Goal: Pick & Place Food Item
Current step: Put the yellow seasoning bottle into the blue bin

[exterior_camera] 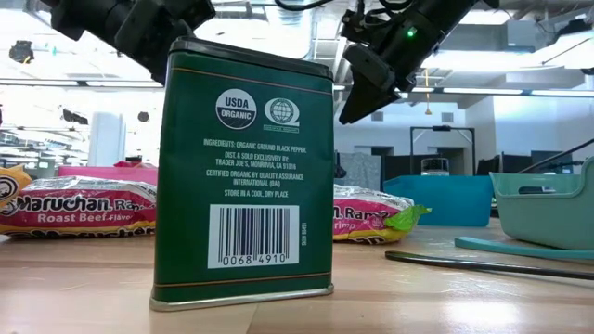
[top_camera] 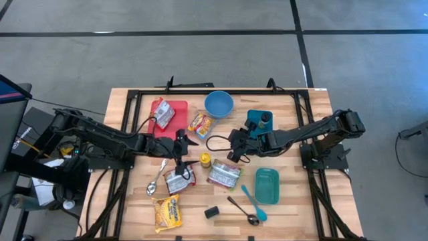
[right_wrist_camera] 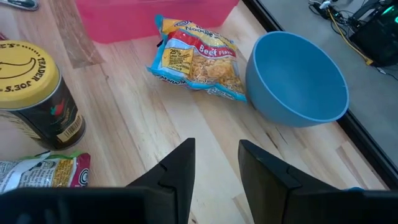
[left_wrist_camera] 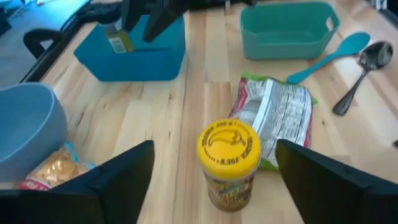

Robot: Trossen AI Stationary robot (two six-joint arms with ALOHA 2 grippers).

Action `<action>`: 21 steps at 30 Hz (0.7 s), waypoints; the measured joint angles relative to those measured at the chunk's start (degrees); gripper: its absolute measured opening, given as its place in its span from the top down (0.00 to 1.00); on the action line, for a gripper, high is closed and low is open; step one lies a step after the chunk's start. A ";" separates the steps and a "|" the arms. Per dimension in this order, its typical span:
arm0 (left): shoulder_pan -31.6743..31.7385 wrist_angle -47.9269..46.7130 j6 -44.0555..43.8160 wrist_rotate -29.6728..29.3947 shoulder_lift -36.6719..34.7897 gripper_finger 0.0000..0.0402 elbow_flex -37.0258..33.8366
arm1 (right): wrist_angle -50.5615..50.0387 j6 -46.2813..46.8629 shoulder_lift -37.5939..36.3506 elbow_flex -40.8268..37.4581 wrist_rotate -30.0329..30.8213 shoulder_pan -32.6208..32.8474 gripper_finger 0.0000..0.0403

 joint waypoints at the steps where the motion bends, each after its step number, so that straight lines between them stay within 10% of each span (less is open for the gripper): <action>1: 0.00 -0.05 -0.22 0.00 0.00 0.15 -0.11 | 0.00 0.00 0.00 0.00 -0.01 0.00 0.71; 21: 0.37 2.47 -8.99 -0.02 4.07 0.11 -3.67 | 0.01 0.00 0.00 0.00 -0.03 0.02 0.71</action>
